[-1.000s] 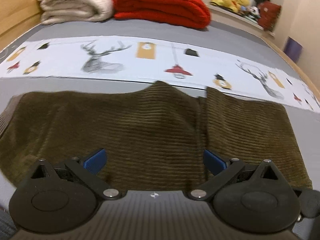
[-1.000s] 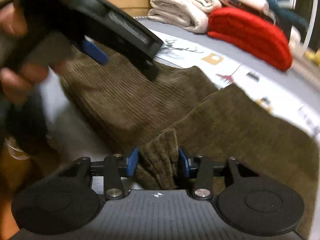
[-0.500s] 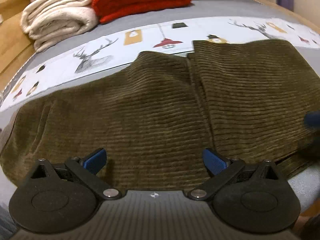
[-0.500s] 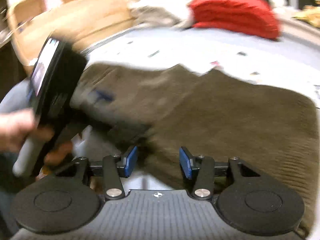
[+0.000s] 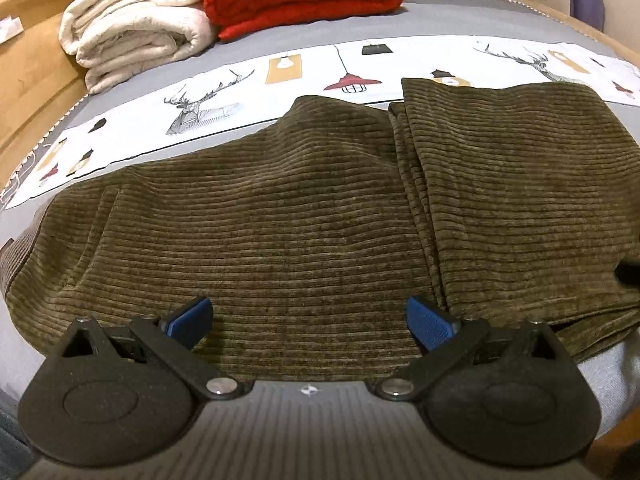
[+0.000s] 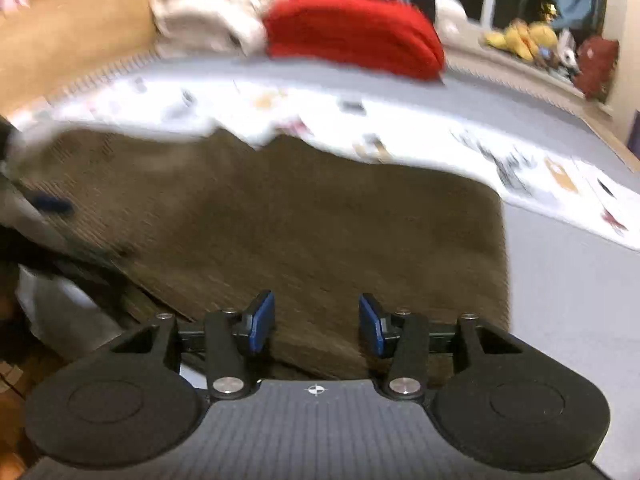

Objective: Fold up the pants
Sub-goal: 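Lay the folded leg ends down and open the right tool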

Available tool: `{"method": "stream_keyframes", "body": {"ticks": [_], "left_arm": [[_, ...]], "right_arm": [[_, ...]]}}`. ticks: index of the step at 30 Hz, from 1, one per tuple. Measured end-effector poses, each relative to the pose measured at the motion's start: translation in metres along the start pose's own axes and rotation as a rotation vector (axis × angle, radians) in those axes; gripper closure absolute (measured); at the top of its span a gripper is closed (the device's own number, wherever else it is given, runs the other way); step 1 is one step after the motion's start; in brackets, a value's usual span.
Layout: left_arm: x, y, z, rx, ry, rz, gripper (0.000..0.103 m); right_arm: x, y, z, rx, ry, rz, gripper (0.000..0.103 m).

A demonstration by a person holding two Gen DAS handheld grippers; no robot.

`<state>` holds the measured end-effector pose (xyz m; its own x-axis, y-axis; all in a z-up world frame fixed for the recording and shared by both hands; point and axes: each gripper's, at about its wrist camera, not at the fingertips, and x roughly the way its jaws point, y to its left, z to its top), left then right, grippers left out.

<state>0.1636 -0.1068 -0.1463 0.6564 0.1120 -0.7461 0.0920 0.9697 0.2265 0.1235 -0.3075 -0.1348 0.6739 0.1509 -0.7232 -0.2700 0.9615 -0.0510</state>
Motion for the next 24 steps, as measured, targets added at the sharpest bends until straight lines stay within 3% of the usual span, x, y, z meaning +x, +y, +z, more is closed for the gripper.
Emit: {"method": "stream_keyframes", "body": {"ticks": [3, 6, 9, 13, 18, 24], "left_arm": [[-0.002, 0.001, -0.001, 0.004, -0.002, -0.002, 0.000], [0.001, 0.002, -0.001, -0.013, 0.005, -0.007, 0.000], [0.002, 0.001, -0.001, -0.009, 0.006, -0.004, 0.000], [0.000, 0.002, 0.000, -0.014, 0.016, -0.004, 0.000], [-0.020, 0.007, 0.002, -0.064, 0.098, -0.090, 0.000], [-0.043, 0.022, -0.003, -0.147, 0.147, -0.198, 0.000]], "right_arm": [[-0.012, -0.002, 0.003, -0.033, -0.034, 0.011, 0.051], [-0.033, -0.028, 0.005, 0.069, -0.092, 0.013, 0.042], [-0.017, -0.045, -0.008, 0.071, 0.028, -0.067, 0.039], [-0.017, -0.048, -0.010, 0.064, 0.007, -0.057, 0.039], [-0.050, -0.087, -0.010, 0.329, -0.074, -0.025, 0.035], [-0.068, -0.119, -0.031, 0.614, -0.102, -0.145, 0.034]]}}
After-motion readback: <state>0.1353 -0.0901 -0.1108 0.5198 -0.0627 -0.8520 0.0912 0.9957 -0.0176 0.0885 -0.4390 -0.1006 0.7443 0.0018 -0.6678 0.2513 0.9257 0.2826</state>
